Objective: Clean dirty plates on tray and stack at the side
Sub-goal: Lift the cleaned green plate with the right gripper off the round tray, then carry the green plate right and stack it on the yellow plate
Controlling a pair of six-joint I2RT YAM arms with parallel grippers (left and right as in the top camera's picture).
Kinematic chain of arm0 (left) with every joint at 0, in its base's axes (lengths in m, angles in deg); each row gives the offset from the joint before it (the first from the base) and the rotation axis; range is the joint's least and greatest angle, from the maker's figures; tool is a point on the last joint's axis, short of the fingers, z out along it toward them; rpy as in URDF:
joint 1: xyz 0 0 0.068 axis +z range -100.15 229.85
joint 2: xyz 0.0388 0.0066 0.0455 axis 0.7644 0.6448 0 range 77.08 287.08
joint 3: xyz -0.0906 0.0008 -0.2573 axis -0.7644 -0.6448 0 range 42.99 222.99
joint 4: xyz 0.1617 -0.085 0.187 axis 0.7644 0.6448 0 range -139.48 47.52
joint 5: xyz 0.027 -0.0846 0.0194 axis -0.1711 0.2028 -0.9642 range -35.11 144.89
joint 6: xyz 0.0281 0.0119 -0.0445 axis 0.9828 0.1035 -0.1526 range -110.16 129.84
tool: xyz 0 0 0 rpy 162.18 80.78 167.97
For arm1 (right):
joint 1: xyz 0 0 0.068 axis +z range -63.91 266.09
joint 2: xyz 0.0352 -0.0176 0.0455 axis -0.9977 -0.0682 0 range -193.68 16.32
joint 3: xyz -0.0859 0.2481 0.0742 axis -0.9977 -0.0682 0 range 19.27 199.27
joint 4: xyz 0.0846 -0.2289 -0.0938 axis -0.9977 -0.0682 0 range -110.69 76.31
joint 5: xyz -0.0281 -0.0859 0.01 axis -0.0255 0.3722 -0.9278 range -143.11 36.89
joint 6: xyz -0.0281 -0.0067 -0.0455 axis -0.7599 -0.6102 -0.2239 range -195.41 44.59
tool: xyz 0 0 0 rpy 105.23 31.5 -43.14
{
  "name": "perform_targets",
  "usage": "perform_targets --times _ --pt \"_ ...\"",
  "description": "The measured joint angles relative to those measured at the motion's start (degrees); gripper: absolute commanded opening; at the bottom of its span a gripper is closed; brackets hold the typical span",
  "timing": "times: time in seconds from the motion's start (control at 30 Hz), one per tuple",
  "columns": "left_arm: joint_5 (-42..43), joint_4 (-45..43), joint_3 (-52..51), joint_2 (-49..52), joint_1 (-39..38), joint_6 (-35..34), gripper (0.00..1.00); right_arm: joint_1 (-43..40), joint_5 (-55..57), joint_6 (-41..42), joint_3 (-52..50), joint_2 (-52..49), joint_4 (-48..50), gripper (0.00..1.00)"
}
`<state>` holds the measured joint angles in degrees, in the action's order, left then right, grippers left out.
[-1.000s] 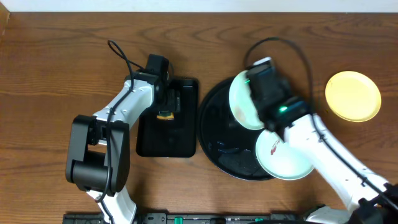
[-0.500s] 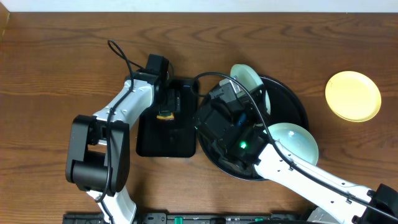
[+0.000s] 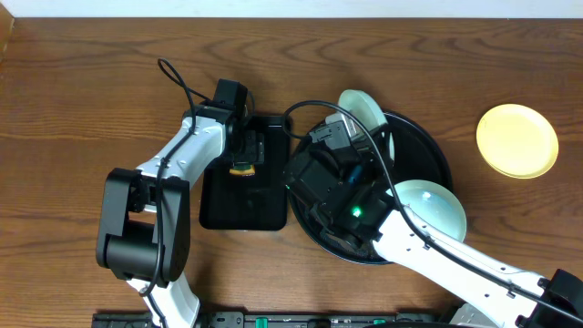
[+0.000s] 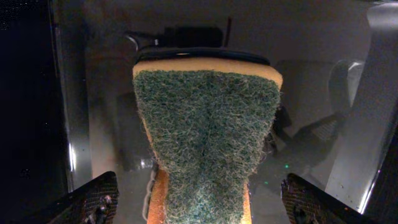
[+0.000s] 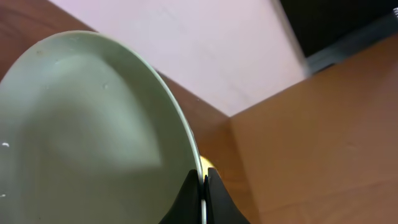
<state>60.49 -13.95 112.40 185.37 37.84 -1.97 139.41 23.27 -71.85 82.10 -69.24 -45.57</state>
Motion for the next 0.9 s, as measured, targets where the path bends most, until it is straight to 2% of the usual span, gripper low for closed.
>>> perform_targets --times 0.17,0.43,0.7,0.9 --pt "0.0 0.0 0.0 0.0 0.0 0.0 0.85 -3.5 -9.8 4.4 0.0 0.0 0.0 0.01" --pt "0.0 0.0 0.0 0.0 0.0 0.0 0.85 -18.4 -38.5 7.8 0.0 0.0 -0.3 0.01" --pt "0.0 0.0 0.0 0.0 0.0 0.0 0.85 -48.1 -68.0 9.5 0.0 0.0 -0.1 0.01" --pt "0.0 0.0 0.0 0.0 0.0 0.0 0.85 -71.1 -75.1 11.0 0.0 0.0 0.1 0.01"
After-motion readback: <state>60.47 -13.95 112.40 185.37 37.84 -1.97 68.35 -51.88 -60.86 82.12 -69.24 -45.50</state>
